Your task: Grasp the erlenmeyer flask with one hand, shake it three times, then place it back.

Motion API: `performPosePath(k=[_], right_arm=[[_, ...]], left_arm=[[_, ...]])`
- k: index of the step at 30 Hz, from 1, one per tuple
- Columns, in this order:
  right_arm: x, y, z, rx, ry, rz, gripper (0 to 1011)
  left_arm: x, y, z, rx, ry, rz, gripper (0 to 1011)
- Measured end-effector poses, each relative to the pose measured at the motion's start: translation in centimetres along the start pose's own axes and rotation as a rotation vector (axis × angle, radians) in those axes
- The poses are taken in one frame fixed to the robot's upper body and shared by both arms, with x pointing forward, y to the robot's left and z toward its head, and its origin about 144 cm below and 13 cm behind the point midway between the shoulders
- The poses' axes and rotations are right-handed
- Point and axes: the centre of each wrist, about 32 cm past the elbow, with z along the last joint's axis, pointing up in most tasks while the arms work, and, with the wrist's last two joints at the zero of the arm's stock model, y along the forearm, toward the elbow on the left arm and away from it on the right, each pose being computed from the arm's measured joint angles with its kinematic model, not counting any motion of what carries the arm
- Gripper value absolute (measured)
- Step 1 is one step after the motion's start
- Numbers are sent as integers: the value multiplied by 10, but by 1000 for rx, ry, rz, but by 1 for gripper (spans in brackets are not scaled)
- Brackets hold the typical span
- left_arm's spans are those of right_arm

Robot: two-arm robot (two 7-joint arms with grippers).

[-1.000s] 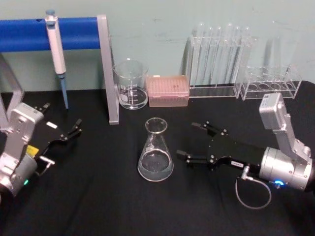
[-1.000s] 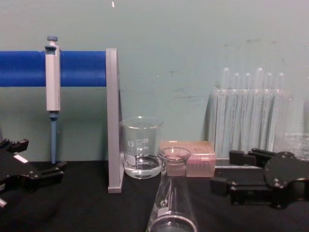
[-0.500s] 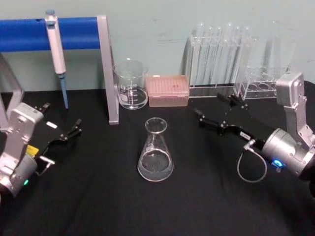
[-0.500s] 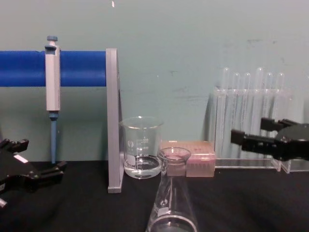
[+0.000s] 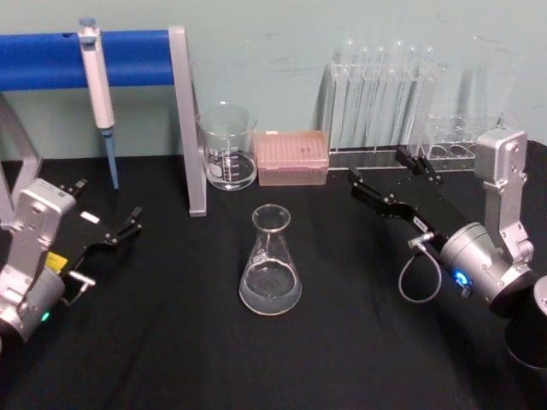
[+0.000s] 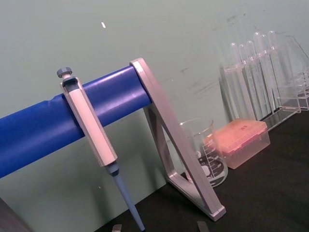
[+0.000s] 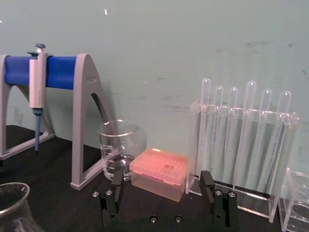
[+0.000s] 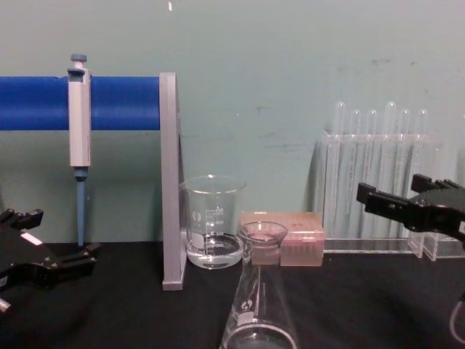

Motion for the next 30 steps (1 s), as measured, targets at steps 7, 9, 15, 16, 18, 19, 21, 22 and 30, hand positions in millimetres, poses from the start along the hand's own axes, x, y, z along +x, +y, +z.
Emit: performPosePath(k=[7,9,15,16,18,19,21,22,30], right_arm=[[-4,2,-13,-19,-6,-33,1002],[-5,3,-16,-27,-11,-39,1002],[-6,4,-26,-59,-27,-58,1002],[-6,5,-27,-66,-32,-62,1003],[-6,5,-30,-76,-40,-67,1003],[-6,5,-30,-76,-40,-67,1003],[-6,5,-32,-86,-50,-73,1002],[-6,6,-33,-88,-54,-75,1003],[-7,5,-36,-97,-96,-89,1002]], left_arm=[[0,0,0,0,0,0,1001],[0,0,0,0,0,0,1001],[0,0,0,0,0,0,1001],[0,0,0,0,0,0,1001],[0,0,0,0,0,0,1001],[0,0,0,0,0,0,1001],[0,0,0,0,0,0,1001],[0,0,0,0,0,0,1001],[0,0,0,0,0,0,1001]])
